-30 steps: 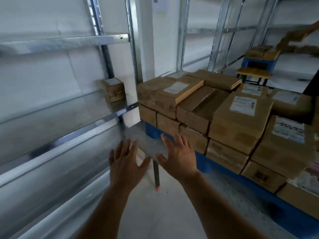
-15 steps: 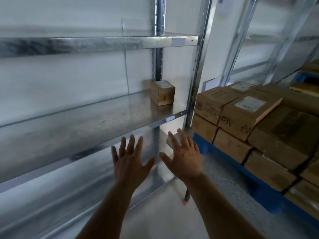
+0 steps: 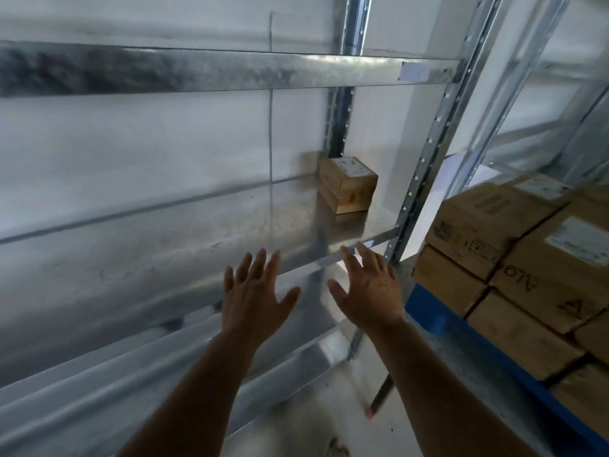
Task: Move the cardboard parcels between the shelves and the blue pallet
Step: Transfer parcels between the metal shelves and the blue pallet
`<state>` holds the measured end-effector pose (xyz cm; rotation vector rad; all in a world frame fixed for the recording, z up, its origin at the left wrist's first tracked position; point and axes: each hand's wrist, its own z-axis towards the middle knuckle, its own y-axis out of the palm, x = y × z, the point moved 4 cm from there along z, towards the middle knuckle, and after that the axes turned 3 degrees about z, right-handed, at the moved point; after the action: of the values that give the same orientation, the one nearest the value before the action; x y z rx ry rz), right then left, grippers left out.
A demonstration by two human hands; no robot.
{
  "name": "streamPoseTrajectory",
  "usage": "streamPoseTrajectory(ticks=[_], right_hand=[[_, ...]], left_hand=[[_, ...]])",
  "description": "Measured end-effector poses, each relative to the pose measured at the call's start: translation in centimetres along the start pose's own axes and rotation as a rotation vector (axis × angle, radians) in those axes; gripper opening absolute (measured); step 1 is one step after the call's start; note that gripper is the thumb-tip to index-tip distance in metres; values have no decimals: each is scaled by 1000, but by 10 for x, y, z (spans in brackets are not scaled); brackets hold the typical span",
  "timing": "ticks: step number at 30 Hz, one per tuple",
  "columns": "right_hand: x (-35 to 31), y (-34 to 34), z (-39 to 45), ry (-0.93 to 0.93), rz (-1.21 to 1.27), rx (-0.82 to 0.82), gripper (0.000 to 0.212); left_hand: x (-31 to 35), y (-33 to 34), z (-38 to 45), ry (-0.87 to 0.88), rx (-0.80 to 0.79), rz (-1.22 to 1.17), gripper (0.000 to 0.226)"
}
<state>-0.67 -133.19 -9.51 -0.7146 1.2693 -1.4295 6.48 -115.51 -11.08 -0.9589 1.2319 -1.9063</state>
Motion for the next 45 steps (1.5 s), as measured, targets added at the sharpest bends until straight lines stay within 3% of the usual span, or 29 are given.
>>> streamPoseTrajectory(ticks=[14,19,24,30,34,38,41,45], right_hand=[[110,8,238,33,54,118,58],[144,20,297,201,184,46,63],[158,39,328,340,372,-60,64],[156,52,338,411,535,-108,36],[158,58,332,492,754,-48,19],[156,53,310,505,812,-59,34],[148,51,286,415,802,-100,27],[132,37,246,325,848,-39,28]], left_hand=[[56,47,236,-40,6,-50,73],[85,66,308,-62,-7,-156,66],[108,91,348,-152,-126,-297,61],[111,115,362,-306,-299,-578,50],[104,114,350,-379,-306,-736,41],[99,105,328,-349,-320,-820,47],[97,98,306,-301,-328,-830,57],[91,85,269,-250,-270,-866,58]])
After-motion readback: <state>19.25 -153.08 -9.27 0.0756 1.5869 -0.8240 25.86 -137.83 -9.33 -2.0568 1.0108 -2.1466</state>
